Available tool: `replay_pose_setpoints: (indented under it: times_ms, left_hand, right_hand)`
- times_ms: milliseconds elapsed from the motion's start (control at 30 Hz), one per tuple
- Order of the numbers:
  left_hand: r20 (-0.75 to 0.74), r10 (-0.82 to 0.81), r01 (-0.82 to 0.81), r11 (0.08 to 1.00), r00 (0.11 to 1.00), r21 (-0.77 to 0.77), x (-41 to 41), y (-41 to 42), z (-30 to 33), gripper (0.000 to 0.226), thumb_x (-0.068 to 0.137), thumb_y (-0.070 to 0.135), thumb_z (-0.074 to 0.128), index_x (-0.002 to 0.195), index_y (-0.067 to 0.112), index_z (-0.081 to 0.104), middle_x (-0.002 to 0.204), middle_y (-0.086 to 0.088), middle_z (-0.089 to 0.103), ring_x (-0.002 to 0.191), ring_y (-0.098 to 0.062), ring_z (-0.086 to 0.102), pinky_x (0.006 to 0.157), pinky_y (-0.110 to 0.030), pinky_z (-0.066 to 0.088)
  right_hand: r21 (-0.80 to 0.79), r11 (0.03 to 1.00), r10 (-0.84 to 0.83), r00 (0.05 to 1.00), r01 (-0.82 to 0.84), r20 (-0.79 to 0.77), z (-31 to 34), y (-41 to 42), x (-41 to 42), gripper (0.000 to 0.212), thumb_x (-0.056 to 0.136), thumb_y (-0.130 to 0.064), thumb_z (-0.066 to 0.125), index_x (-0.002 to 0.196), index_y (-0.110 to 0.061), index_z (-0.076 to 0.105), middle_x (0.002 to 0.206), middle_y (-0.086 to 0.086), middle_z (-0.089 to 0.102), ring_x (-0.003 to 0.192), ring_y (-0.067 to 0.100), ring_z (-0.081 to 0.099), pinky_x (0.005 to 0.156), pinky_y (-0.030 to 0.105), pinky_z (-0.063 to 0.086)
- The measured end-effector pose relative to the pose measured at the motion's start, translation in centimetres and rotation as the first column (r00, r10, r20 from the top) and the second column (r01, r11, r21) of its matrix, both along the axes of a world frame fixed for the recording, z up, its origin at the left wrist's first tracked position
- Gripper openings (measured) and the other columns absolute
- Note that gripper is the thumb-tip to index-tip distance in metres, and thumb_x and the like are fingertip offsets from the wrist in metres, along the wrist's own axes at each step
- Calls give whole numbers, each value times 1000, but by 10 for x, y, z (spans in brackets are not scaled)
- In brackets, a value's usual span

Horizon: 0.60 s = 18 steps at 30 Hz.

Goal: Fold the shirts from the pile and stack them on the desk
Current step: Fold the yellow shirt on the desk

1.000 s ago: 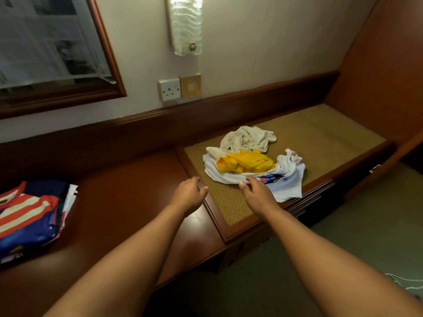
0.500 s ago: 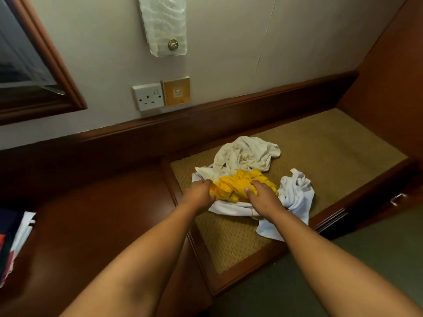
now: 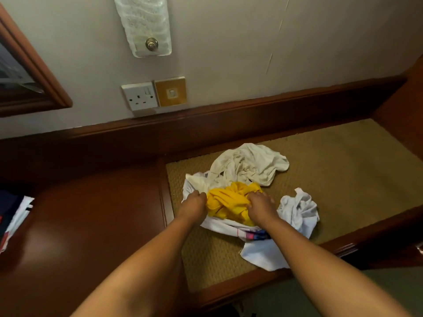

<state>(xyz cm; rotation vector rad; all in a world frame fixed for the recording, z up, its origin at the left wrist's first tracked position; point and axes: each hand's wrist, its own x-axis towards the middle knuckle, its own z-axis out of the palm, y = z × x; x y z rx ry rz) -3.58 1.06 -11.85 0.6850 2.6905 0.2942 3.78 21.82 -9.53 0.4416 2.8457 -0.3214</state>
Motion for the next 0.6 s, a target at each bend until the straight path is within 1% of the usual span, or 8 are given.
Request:
replay_pose_setpoints:
  times_ms: [100, 167, 200, 267, 300, 367, 467, 600]
  left_hand:
    - [15, 103, -104, 993, 995, 58, 8, 10, 6, 81, 84, 45, 63, 150, 24, 20, 156, -13, 13, 142, -36, 19, 108, -47, 33]
    - [79, 122, -126, 990, 989, 56, 14, 22, 10, 95, 81, 52, 66, 153, 27, 8, 159, -11, 10, 145, -35, 13, 111, -49, 28]
    - [108, 130, -136, 989, 986, 50, 15, 28, 11, 92, 81, 49, 66, 152, 26, 13, 155, -14, 23, 142, -36, 21, 107, -48, 33]
    - [117, 153, -159, 986, 981, 49, 16, 39, 11, 60, 83, 38, 64, 136, 21, 42, 129, -15, 55, 122, -35, 48, 92, -41, 45]
    - [109, 174, -186, 976, 979, 111, 16, 42, 14, 37, 84, 32, 61, 118, 19, 54, 112, -12, 62, 108, -33, 56, 82, -39, 48]
    - [136, 243, -274, 916, 960, 295, 17, 45, 27, 8, 85, 21, 59, 92, 17, 56, 91, -8, 62, 87, -31, 60, 64, -33, 42]
    - [51, 322, -311, 843, 945, 440, 5, 46, 65, 10, 83, 12, 61, 93, 11, 58, 91, -9, 58, 84, -29, 56, 61, -30, 32]
    - [-133, 371, -259, 823, 919, 505, -16, 40, 142, 19, 83, 8, 60, 101, 10, 61, 96, -10, 52, 89, -30, 54, 67, -29, 33]
  right_hand:
    - [-217, 976, 11, 994, -35, -109, 12, 17, -3, 17, 93, -18, 54, 108, -10, 55, 118, 13, 52, 112, 32, 47, 91, 38, 40]
    - [-363, 929, 33, 992, -75, -121, 28, 24, -6, 7, 95, -15, 53, 101, -12, 51, 105, 11, 54, 101, 29, 51, 80, 35, 41]
    - [-433, 897, 40, 992, -87, -116, 37, 27, -8, 3, 96, -15, 51, 96, -13, 48, 98, 9, 55, 94, 27, 52, 74, 34, 39]
    - [-501, 858, 49, 988, -118, -148, 55, 33, -12, 7, 97, -15, 49, 91, -14, 45, 87, 5, 53, 85, 25, 52, 67, 33, 37]
    - [-505, 852, 52, 983, -137, -178, 65, 36, -14, 7, 97, -15, 49, 91, -15, 46, 85, 4, 53, 83, 24, 52, 66, 33, 37]
    - [-493, 853, 56, 968, -173, -243, 82, 43, -17, 4, 96, -14, 50, 93, -14, 48, 84, 3, 54, 82, 23, 52, 65, 33, 36]
    - [-486, 855, 27, 950, -183, -310, 114, 58, -26, 4, 94, -11, 51, 97, -12, 53, 89, 4, 57, 84, 20, 52, 67, 31, 35]
    - [-447, 864, 45, 920, -232, -390, 171, 77, -40, 19, 83, -2, 58, 97, -14, 61, 91, 3, 60, 87, 21, 56, 70, 30, 40]
